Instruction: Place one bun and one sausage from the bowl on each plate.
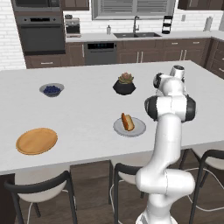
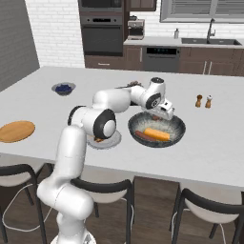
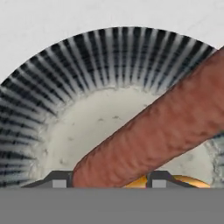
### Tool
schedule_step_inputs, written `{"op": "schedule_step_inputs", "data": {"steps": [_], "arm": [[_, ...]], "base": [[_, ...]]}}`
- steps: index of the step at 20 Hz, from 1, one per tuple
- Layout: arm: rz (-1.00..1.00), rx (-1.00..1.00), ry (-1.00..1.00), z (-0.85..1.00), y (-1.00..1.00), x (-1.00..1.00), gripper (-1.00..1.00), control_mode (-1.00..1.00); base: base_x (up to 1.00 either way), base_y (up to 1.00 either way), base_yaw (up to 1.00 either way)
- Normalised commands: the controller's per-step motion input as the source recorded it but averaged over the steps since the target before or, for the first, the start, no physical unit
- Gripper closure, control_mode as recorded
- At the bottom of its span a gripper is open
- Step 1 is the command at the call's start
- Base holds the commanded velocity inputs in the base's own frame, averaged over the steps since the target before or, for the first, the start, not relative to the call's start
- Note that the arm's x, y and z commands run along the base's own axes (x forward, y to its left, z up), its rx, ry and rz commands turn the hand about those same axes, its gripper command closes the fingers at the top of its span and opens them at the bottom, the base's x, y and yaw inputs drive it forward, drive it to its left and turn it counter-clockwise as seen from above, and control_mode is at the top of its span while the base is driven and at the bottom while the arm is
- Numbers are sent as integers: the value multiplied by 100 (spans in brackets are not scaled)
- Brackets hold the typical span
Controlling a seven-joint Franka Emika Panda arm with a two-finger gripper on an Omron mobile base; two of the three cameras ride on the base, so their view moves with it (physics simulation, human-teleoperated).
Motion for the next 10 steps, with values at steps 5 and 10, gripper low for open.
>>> {"op": "schedule_step_inputs", "data": {"steps": [5, 10], "arm": [[38, -22, -2, 48, 100, -89, 100, -100], [53, -29, 0, 62, 100, -82, 100, -100]], "base": [[0, 0, 0], [0, 0, 0]]}}
